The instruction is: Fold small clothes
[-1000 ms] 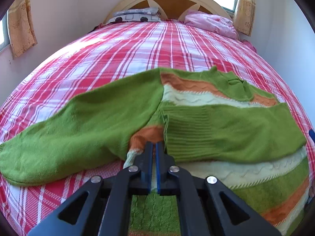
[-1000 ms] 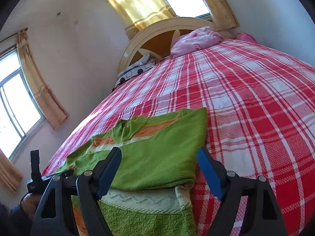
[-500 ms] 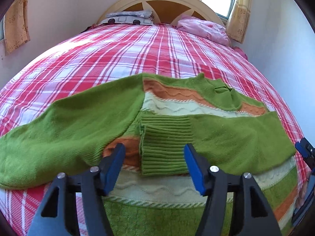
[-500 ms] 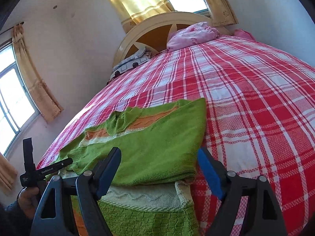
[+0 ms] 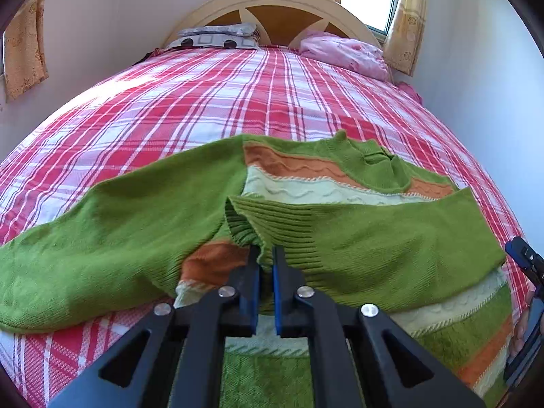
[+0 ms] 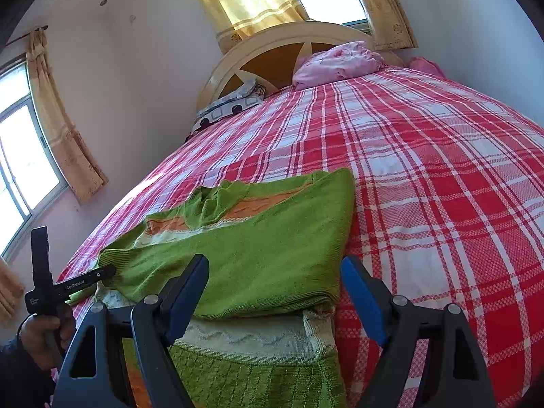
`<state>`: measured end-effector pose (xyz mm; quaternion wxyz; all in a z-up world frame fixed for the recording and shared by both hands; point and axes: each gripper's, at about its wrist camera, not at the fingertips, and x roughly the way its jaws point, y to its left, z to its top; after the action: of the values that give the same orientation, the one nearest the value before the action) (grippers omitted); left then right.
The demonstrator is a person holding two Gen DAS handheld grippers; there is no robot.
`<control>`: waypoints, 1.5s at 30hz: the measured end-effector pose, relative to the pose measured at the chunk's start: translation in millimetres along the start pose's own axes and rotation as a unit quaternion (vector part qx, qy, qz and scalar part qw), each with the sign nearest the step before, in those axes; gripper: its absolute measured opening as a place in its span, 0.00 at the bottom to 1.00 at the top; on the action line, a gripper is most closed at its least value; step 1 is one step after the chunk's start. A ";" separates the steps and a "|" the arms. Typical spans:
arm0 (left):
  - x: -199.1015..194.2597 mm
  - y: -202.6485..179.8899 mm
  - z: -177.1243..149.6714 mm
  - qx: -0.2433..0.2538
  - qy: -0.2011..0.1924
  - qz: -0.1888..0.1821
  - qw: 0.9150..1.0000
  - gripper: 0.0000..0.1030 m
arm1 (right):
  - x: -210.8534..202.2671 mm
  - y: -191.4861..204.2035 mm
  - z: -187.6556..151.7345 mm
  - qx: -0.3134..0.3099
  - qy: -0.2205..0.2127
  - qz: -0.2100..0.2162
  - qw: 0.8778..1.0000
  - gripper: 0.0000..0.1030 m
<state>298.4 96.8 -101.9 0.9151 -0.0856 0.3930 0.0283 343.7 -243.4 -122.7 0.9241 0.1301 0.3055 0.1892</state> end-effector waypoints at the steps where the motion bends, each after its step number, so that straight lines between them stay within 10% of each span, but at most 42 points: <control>1: 1.8 1.1 -2.3 0.002 0.003 0.004 1.000 0.07 | 1.8 4.0 -0.5 -0.010 0.004 0.001 1.000 0.79; 10: 7.2 5.4 -6.8 -0.010 0.019 0.014 1.000 0.27 | 41.2 28.6 -10.8 -0.072 0.132 -0.086 0.985 0.86; 16: -35.9 33.8 -22.1 -0.013 -0.017 0.046 0.999 0.73 | 27.0 43.8 -7.3 -0.123 0.131 -0.118 0.977 0.86; 28: -89.4 144.6 -50.6 -0.094 -0.042 0.147 0.984 0.80 | 110.6 141.7 -22.2 -0.251 0.189 -0.092 0.945 0.86; 34: -107.1 203.4 -69.4 -0.147 -0.046 0.192 0.969 0.80 | 86.9 167.1 -20.8 -0.283 0.189 -0.111 0.934 0.86; 40: -121.2 247.5 -83.2 -0.211 -0.042 0.243 0.946 0.80 | 99.5 201.5 -21.0 -0.266 0.154 -0.037 0.951 0.86; 45: -129.5 279.4 -96.4 -0.249 -0.042 0.257 0.933 0.80 | 115.1 221.5 -63.6 -0.312 0.198 -0.001 0.929 0.88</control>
<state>107.0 356.4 -110.9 0.8416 -0.2056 0.3429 0.3630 330.2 12.1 -152.7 0.8389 -0.2054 0.4079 0.2961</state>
